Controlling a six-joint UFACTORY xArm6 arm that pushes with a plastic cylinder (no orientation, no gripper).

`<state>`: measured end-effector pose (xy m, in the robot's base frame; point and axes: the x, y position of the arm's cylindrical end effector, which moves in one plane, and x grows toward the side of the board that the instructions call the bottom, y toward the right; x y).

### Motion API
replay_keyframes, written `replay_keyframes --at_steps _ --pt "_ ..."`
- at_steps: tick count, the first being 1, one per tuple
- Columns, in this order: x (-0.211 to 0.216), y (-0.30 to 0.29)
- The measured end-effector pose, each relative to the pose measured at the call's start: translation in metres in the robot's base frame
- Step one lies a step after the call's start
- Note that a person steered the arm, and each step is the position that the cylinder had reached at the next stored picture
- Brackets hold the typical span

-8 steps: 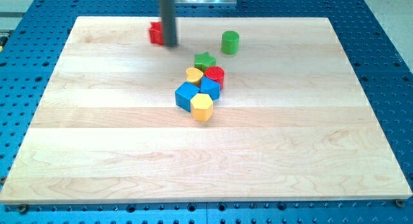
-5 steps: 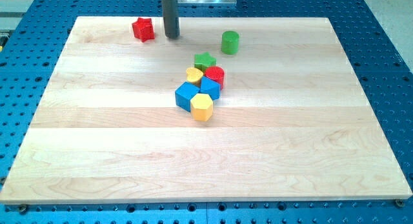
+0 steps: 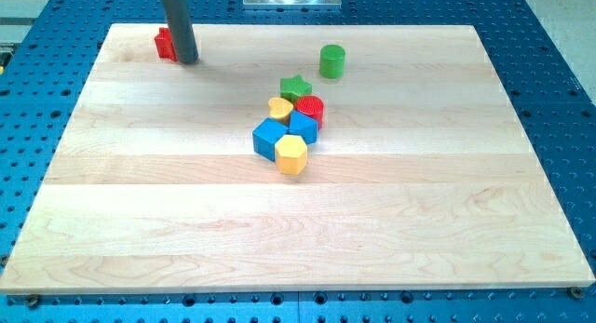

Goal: Move the red star top left side corner of the board

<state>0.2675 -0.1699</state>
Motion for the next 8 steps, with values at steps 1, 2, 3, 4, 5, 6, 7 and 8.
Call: replay_keyframes --at_steps 1,2,3,4,5,6,7,8 --pt "-0.006 -0.019" --pt "0.004 -0.014" --pt "0.026 0.042" --pt "0.029 0.069" --pt "0.075 0.070" --pt "0.148 0.074" --pt "0.208 0.099" --pt "0.211 0.154"
